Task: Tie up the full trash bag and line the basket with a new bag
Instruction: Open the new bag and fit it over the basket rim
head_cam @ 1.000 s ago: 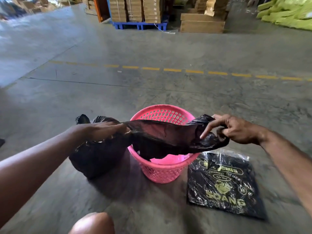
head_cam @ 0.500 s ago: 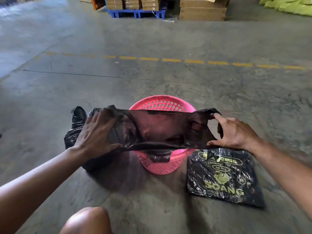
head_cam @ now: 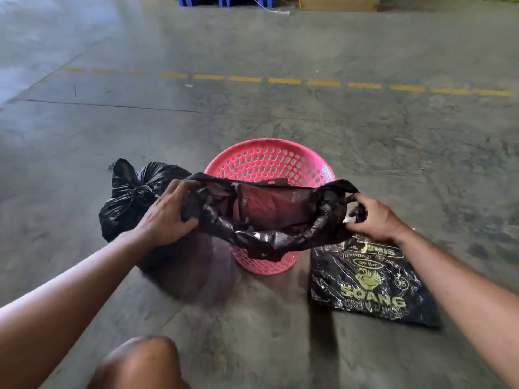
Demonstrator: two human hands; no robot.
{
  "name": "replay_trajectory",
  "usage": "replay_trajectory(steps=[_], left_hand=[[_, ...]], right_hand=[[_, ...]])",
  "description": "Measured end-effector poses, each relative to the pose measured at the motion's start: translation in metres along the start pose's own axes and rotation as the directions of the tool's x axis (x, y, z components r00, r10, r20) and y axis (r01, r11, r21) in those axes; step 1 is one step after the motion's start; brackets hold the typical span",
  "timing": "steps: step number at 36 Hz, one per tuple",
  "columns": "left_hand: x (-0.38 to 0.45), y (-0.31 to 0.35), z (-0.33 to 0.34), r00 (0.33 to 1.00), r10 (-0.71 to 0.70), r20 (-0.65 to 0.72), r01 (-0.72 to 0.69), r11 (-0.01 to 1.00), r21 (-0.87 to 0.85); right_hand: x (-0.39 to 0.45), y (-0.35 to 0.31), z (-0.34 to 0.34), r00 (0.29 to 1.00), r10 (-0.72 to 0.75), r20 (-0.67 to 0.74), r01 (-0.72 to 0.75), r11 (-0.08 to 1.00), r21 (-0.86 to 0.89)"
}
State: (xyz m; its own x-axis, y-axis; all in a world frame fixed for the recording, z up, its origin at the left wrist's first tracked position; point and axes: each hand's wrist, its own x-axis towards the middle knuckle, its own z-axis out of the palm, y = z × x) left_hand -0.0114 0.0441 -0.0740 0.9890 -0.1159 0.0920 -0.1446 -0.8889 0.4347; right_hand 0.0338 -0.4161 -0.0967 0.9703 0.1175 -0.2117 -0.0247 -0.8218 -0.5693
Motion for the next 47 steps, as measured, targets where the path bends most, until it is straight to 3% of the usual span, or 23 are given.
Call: replay_trajectory(steps=[3, 5, 9, 13, 17, 19, 21, 22, 25, 28, 30, 32, 35, 38, 43, 47], left_hand=[[0.029, -0.002, 0.005, 0.99, -0.142, 0.003, 0.141, 0.974, -0.177], [0.046, -0.006, 0.009, 0.972, -0.234, 0.03, 0.229, 0.909, -0.349], [0.08, -0.019, 0.023, 0.94, -0.341, 0.007, 0.31, 0.843, -0.44], [0.094, 0.004, 0.025, 0.91, -0.414, -0.01, 0.384, 0.853, -0.355], [0.097, 0.003, 0.028, 0.896, -0.417, -0.152, 0.37, 0.891, -0.264], [0.095, 0.001, 0.027, 0.901, -0.365, -0.233, 0.303, 0.916, -0.262], [0.096, 0.0, 0.027, 0.928, -0.277, -0.249, 0.202, 0.936, -0.287], [0.099, 0.0, 0.026, 0.949, -0.21, -0.233, 0.14, 0.948, -0.285], [0.108, 0.001, 0.022, 0.994, -0.044, -0.099, 0.022, 0.976, -0.214], [0.119, 0.0, 0.022, 1.0, 0.013, 0.001, -0.013, 0.991, -0.13], [0.125, 0.005, 0.021, 1.0, 0.024, -0.014, -0.026, 0.993, -0.119], [0.131, 0.008, 0.023, 0.999, 0.012, -0.048, -0.019, 0.989, -0.145], [0.137, 0.007, 0.026, 0.994, -0.044, -0.103, 0.025, 0.983, -0.182], [0.143, 0.004, 0.027, 0.985, -0.105, -0.139, 0.073, 0.973, -0.22], [0.154, 0.003, 0.03, 0.945, -0.231, -0.232, 0.145, 0.931, -0.336], [0.162, 0.011, 0.028, 0.936, -0.252, -0.245, 0.165, 0.931, -0.326]], right_hand=[[0.018, -0.008, 0.001, 0.985, 0.159, 0.059, -0.169, 0.875, 0.453], [0.03, -0.011, 0.001, 0.956, 0.277, 0.092, -0.275, 0.748, 0.604], [0.052, -0.016, 0.001, 0.906, 0.388, 0.172, -0.386, 0.587, 0.712], [0.065, -0.026, 0.002, 0.884, 0.444, 0.148, -0.428, 0.639, 0.639], [0.064, -0.036, -0.01, 0.851, 0.521, 0.066, -0.402, 0.564, 0.721], [0.065, -0.037, -0.015, 0.849, 0.497, -0.179, -0.221, 0.642, 0.734], [0.068, -0.039, -0.017, 0.865, 0.316, -0.391, 0.001, 0.777, 0.629], [0.07, -0.041, -0.019, 0.89, 0.185, -0.416, 0.094, 0.82, 0.565], [0.069, -0.053, -0.019, 0.943, -0.181, -0.278, 0.269, 0.908, 0.322], [0.072, -0.063, -0.011, 0.936, -0.329, -0.123, 0.335, 0.942, 0.032], [0.079, -0.067, -0.004, 0.945, -0.31, -0.104, 0.307, 0.951, -0.046], [0.085, -0.07, 0.0, 0.929, -0.318, -0.19, 0.318, 0.948, -0.033], [0.093, -0.067, 0.003, 0.894, -0.231, -0.383, 0.3, 0.945, 0.129], [0.105, -0.063, 0.007, 0.873, -0.122, -0.473, 0.251, 0.943, 0.22], [0.125, -0.064, 0.013, 0.849, 0.016, -0.527, 0.162, 0.943, 0.289], [0.135, -0.067, 0.014, 0.849, 0.098, -0.519, 0.111, 0.928, 0.357]])
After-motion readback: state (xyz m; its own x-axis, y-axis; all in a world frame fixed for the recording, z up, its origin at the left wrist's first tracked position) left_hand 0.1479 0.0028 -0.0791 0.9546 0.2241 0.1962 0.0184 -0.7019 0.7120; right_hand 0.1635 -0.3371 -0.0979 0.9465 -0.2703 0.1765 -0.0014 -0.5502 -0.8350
